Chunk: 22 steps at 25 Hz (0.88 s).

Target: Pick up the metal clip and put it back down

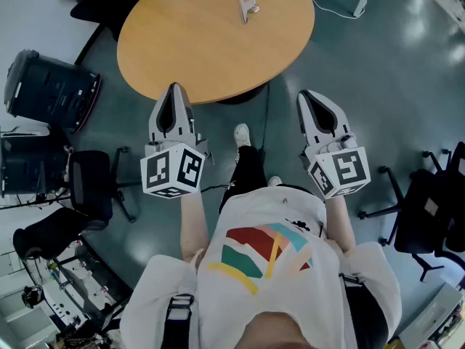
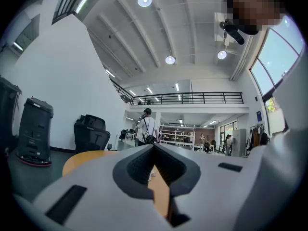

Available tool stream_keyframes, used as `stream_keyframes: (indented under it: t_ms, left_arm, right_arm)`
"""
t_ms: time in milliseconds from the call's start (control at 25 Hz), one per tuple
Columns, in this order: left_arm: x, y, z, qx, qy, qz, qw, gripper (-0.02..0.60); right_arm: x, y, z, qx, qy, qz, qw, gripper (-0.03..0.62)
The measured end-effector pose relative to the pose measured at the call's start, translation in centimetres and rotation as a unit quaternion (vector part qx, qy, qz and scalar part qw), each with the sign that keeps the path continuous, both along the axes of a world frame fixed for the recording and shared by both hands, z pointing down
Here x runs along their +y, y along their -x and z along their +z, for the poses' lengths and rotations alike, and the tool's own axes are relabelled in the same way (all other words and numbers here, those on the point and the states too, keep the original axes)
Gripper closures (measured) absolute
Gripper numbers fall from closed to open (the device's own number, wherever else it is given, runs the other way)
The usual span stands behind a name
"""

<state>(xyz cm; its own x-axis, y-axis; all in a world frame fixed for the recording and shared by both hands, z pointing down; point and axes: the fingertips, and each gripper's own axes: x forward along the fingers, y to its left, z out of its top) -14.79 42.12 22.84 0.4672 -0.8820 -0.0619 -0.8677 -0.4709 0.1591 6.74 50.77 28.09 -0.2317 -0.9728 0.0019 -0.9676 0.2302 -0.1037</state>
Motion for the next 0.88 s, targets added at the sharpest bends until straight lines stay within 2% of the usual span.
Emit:
stream_keyframes:
  t_ms: [160,280,560,760,880]
  left_arm:
    - [-4.3,-1.1,1.5,0.005,-0.002,0.005,1.0,0.538]
    - [-8.3,-1.9,2.1,0.019,-0.003,0.013,0.9997,0.538]
    - [-23.7,-2.8,1.4,0.055,-0.028,0.016,0.998,0.538]
    - [-35.7,-3.3,2.5,0.053,0.002,0.028,0.9982,0.538]
    - [-41.4,-4.0,3.4,0.045,0.026,0.038,0.9979,0.538]
  right_arm:
    - [-4.9,-0.6,0.4,0.022,-0.014,-0.004,1.0,0.58]
    - [-9.3,-0.3,0.9,0.025,-0.01,-0.025,0.999,0.58]
    - [-25.7,0.5,0.9,0.057,-0.003,-0.064,0.996,0.58]
    - [-38.8,2.4,1.3,0.059,0.033,-0.108,0.992,0.58]
    - [-45.1,1.9,2.0,0.031,0.058,-0.092,0.994,0.58]
